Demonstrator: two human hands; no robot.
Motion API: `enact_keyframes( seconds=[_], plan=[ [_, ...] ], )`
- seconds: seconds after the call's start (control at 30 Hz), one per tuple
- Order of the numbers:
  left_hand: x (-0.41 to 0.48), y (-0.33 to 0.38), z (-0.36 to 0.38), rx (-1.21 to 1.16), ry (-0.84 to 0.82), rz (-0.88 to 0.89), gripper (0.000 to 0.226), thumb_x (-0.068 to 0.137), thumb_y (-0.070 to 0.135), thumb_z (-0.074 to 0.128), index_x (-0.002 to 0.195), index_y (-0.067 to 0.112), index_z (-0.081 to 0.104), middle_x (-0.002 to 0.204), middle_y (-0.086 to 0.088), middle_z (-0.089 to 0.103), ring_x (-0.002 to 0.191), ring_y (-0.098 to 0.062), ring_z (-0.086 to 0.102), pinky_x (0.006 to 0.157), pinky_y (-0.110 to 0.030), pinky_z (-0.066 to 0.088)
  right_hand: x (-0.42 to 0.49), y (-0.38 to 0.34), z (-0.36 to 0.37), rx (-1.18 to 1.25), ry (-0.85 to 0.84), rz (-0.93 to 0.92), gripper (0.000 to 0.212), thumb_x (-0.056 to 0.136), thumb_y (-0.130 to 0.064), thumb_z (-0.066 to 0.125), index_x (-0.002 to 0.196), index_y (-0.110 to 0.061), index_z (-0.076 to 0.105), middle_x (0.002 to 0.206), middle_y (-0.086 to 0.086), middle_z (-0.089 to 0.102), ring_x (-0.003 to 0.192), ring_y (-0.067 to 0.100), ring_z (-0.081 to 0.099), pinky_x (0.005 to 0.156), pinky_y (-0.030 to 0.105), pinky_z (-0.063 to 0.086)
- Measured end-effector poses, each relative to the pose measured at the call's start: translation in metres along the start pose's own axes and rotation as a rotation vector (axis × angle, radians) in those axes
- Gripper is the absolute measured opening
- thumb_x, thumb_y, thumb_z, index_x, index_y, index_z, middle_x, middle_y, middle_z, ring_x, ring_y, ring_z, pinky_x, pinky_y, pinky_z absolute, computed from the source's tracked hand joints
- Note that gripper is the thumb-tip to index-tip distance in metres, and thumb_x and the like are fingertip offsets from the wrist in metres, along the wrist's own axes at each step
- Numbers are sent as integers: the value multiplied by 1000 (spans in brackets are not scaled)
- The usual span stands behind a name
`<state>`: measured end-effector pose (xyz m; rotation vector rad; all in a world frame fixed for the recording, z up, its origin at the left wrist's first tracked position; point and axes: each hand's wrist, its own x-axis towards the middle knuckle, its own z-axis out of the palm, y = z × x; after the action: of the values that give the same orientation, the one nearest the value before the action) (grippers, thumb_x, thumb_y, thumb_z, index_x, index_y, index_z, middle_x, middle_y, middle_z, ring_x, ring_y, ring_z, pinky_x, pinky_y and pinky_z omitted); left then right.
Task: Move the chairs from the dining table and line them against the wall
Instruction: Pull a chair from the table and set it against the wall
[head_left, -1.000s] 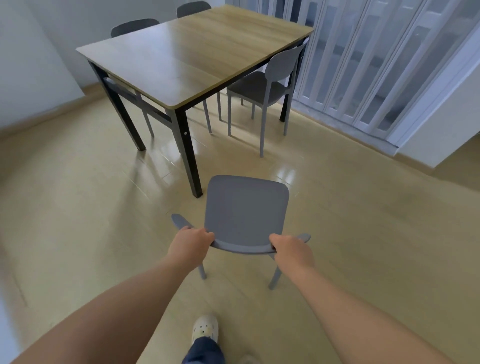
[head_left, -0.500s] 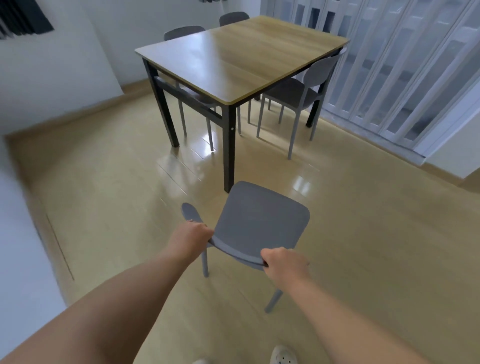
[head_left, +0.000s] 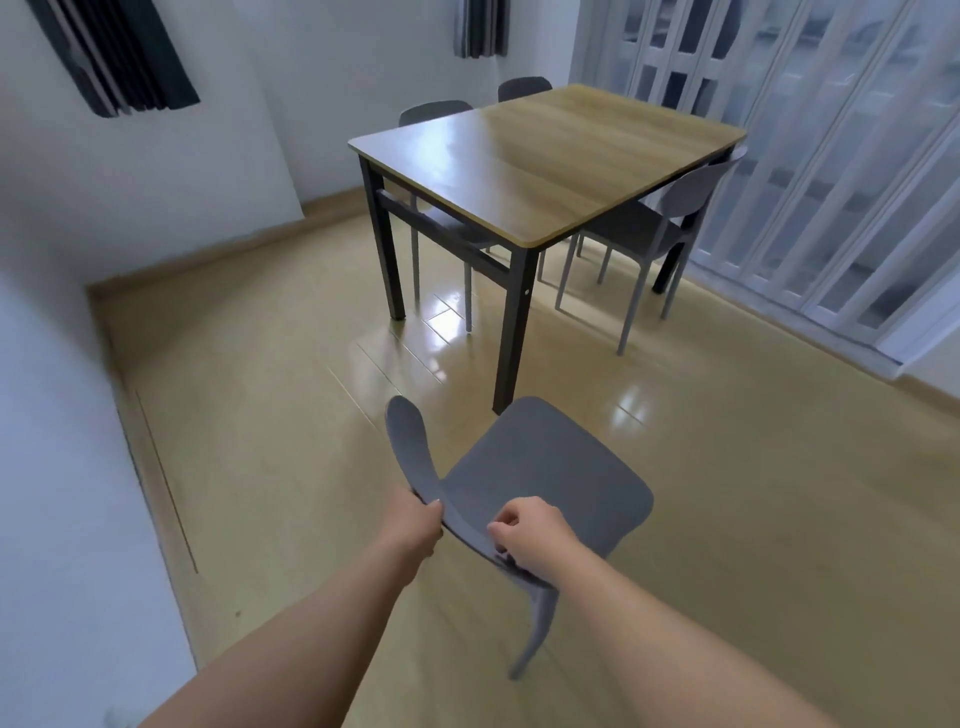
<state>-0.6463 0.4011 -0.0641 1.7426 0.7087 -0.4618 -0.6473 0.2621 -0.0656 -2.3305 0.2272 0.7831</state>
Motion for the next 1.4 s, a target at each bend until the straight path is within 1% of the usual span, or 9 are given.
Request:
enact_keyframes(
  seconds=[0.03,0.13,0.33,0.5,0.6,0.7,1.03,1.27,1.4],
  plan=[
    [1,1,1,0,-33,-20,23,98,7,41,77,16,44,69,-2,45,58,-15,42,53,-25,33,0,4,-4,68,-3,29,23,92,-22,46,98,-8,63,109,10,69,90,24,62,73,32,47],
    [14,1,14,-5,-31,-105,15,96,6,40,83,10,45,70,-7,49,60,-21,45,54,-25,39,3,19,-15,51,-29,84,15,94,-23,44,91,-14,55,101,7,64,83,20,54,71,29,43],
    [26,9,19,-136,165,-178,29,90,-2,41,63,6,44,57,-10,51,46,-22,49,28,-15,38,12,26,-25,27,-78,119,13,95,-23,45,86,-15,51,89,4,58,77,20,53,62,27,40],
    [30,3,-11,-143,303,-148,9,88,-2,46,85,-1,55,82,-15,61,70,-33,63,49,-34,55,21,12,-15,-93,-133,36,11,93,-24,43,86,-16,48,89,2,54,79,19,48,68,28,37],
    [27,-10,-46,-62,379,-119,19,87,-2,43,69,5,45,72,-11,53,70,-33,60,60,-39,57,23,1,-1,-160,-182,9,10,93,-24,43,87,-16,46,90,3,51,78,19,45,63,26,34],
    [23,-30,-87,20,452,-124,16,84,-1,41,70,8,41,75,-10,50,73,-34,59,69,-46,61,24,-14,18,-220,-221,-18,10,93,-24,44,88,-16,46,90,3,52,77,20,46,56,24,32],
    [-25,-128,-215,167,574,-216,19,81,0,44,69,13,39,82,-10,53,67,-27,51,51,-28,47,11,-92,112,-337,-378,-178,12,93,-23,42,89,-14,48,91,3,54,77,20,46,57,24,32],
    [-69,-184,-269,230,668,-359,12,81,6,46,73,13,40,88,-9,57,72,-29,53,55,-26,35,-8,-120,159,-416,-453,-249,12,92,-22,42,86,-13,49,91,4,55,75,21,49,51,21,32],
    [-91,-203,-289,297,688,-441,3,86,8,44,86,11,46,102,-12,62,82,-29,57,63,-27,40,-15,-129,175,-467,-474,-267,14,92,-23,43,81,-17,48,93,4,56,79,22,51,49,19,32]
  ],
)
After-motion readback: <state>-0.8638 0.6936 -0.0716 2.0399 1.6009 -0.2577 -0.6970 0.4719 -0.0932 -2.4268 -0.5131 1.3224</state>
